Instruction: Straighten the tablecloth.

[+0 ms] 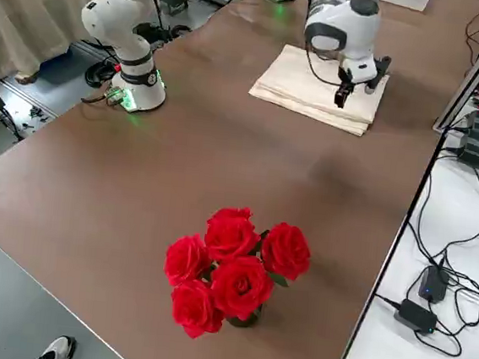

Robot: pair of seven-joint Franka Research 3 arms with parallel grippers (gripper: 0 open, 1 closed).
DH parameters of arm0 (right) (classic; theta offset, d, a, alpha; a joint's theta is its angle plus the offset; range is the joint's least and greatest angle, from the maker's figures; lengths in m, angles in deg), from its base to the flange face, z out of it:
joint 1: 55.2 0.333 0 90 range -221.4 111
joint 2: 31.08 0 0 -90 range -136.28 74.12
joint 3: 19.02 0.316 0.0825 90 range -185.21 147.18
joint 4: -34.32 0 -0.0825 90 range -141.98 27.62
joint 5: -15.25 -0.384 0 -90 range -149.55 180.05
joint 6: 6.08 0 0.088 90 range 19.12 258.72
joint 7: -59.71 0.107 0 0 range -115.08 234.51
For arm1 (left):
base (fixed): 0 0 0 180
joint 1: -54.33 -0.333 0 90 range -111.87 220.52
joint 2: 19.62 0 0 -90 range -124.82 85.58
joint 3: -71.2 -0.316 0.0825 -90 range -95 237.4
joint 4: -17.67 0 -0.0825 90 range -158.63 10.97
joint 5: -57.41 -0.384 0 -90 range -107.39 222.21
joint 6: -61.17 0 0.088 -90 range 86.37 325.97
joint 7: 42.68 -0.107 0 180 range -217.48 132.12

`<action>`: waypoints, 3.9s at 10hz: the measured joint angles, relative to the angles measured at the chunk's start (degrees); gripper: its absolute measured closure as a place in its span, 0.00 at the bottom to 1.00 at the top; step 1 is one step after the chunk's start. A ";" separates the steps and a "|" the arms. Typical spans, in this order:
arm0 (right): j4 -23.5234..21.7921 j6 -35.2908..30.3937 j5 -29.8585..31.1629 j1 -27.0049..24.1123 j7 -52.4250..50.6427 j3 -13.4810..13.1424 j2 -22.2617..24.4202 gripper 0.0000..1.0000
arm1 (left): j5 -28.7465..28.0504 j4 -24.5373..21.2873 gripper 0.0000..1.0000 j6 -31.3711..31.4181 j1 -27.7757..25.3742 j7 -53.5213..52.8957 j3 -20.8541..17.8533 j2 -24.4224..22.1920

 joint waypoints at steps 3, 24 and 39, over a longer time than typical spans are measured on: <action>-13.32 11.71 -0.10 -17.17 -6.09 15.14 0.01 0.26 | 0.16 -0.36 0.00 -0.84 -3.19 -7.33 0.04 -2.30; -16.76 26.89 -0.67 -13.29 -16.25 16.59 -17.34 0.92 | 5.10 -17.39 0.01 -0.83 -4.34 -21.41 -11.03 -16.58; -21.95 6.65 -0.55 -57.20 -50.57 23.89 -14.32 0.92 | 5.10 -17.40 0.01 -0.56 -4.18 -21.53 -10.65 -15.58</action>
